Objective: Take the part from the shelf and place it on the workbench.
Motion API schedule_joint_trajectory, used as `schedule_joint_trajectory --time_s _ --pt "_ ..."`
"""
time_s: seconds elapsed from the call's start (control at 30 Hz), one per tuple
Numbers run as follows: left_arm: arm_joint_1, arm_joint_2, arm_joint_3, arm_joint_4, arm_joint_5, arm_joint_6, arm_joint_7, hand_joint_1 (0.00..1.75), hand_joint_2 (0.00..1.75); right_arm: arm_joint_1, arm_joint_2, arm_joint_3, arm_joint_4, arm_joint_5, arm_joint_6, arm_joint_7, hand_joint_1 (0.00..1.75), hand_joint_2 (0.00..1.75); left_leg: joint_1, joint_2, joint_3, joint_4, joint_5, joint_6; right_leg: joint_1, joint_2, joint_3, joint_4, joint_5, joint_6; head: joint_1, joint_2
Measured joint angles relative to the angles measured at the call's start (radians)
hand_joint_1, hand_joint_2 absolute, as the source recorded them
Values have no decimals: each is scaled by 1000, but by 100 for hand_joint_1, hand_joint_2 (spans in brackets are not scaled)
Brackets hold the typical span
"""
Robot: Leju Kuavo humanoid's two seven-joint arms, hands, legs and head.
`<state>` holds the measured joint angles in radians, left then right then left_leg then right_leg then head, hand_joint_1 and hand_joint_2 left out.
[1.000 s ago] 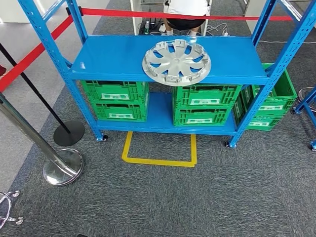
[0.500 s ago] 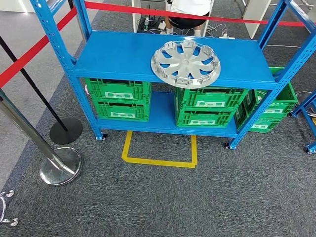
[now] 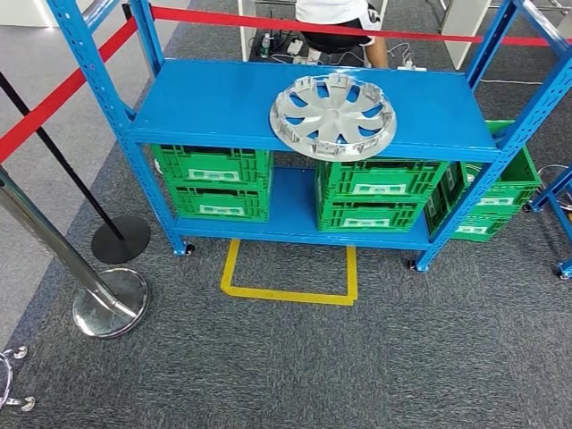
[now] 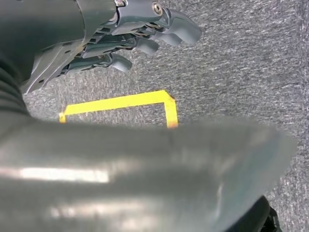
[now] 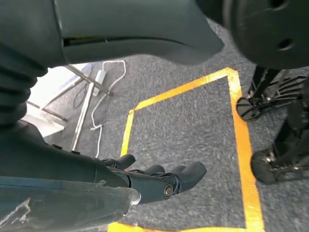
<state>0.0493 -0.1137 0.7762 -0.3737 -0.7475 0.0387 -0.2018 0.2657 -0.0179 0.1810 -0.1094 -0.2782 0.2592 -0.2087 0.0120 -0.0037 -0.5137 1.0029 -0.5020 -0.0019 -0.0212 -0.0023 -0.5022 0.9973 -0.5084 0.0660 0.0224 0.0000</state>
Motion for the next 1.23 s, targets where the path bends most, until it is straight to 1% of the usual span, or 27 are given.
schedule_joint_trajectory --time_s 0.17,0.33,0.7,0.9,1.03,1.23 --pt "16 15 -118 0 121 -6 32 0 0 -19 0 -24 -42 45 -42 34 0 0 0 0 3 -4 1 -2 0 0 2 0 -1 -1 0 0" --pt "32 31 -235 0 240 -12 64 0 0 -36 0 -48 -84 89 -83 66 0 0 0 0 5 -5 3 -4 0 0 11 1 0 -1 0 0" --pt "69 66 -512 -2 519 -24 138 0 0 -80 0 -105 -182 193 -178 144 0 0 0 0 7 -7 3 -4 0 0 10 1 -1 -1 0 0" --pt "86 84 -645 -3 667 -32 177 0 0 -98 0 -133 -231 246 -229 185 0 0 0 0 8 -7 3 -5 0 0 10 1 -1 -1 0 0" --pt "94 92 -703 -3 734 -34 194 0 0 -106 1 -147 -252 272 -252 204 0 0 0 0 8 -7 3 -5 0 0 10 1 -1 -1 0 0" --pt "97 97 -735 -3 745 -34 195 0 0 -108 1 -150 -264 276 -256 207 0 0 0 0 8 -8 3 -5 0 0 11 1 -1 -1 0 0"
